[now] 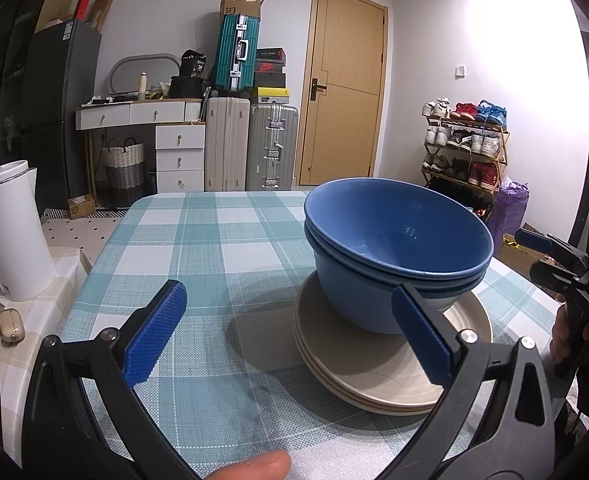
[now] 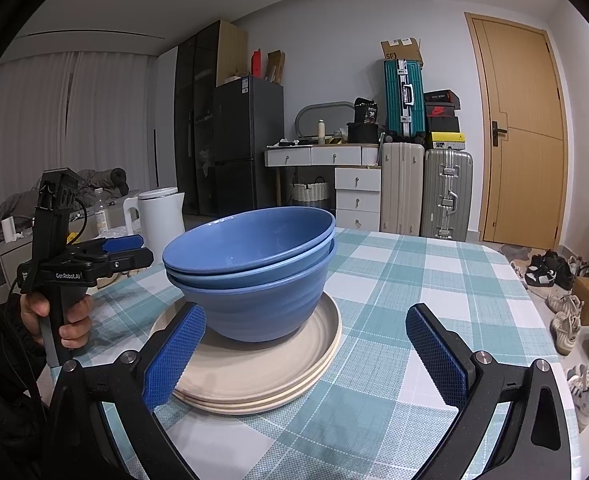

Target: Organize plates and bowls

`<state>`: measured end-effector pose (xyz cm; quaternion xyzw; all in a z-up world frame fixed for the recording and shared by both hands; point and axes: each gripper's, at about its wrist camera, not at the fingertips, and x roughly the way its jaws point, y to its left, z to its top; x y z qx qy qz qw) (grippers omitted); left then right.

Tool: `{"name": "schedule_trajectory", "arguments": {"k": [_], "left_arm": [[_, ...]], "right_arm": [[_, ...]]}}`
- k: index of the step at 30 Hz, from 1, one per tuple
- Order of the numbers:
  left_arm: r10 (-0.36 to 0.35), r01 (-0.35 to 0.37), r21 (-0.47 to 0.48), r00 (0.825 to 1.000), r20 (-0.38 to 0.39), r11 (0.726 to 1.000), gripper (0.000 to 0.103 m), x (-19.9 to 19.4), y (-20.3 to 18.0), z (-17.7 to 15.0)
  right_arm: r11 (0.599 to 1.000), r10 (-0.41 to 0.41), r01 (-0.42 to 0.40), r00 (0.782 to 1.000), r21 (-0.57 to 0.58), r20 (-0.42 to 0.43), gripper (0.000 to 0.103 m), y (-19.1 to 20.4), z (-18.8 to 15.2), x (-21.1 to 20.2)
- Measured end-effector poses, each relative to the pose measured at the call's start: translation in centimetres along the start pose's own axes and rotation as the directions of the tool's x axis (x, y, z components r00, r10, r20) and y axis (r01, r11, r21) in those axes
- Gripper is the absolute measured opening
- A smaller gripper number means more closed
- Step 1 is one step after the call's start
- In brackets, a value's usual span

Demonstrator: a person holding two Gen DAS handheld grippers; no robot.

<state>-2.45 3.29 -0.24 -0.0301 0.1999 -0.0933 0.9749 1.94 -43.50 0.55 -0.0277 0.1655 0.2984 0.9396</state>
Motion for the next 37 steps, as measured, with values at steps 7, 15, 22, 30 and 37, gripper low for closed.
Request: {"name": "schedule_trajectory", "arguments": {"k": [7,15,22,30,37], "left_arm": [[0.0,0.0,-0.001,1.0,0.001,1.0,0.102,0.15,0.01,-0.03],[0.0,0.0,0.0,1.0,0.001,1.0,0.102,-0.01,0.02,-0.06],[0.0,0.0,0.0,1.0,0.001,1.0,0.102,0.01,0.04,-0.09],[-0.001,0.001,0.0,1.0,0.002,1.0,0.102,0.0,0.05,-0.11],[-0.002,0.002,-0.001,1.0,0.004,1.0,0.102,0.0,0.07,-0.1]], "right_arm": [[1.0,0.0,0.0,1.0,0.0,0.0,0.102,-0.01,0.0,0.02],[1.0,0.0,0.0,1.0,0.0,0.0,0.102,-0.01,-0.01,0.02],[1.0,0.0,0.0,1.0,-0.001,0.001,0.102,-0.01,-0.01,0.02],[1.0,0.0,0.0,1.0,0.0,0.0,0.102,-0.01,-0.02,0.03],[1.0,0.0,0.0,1.0,0.001,-0.001,0.102,-0.14,-0.01,0.33]]}}
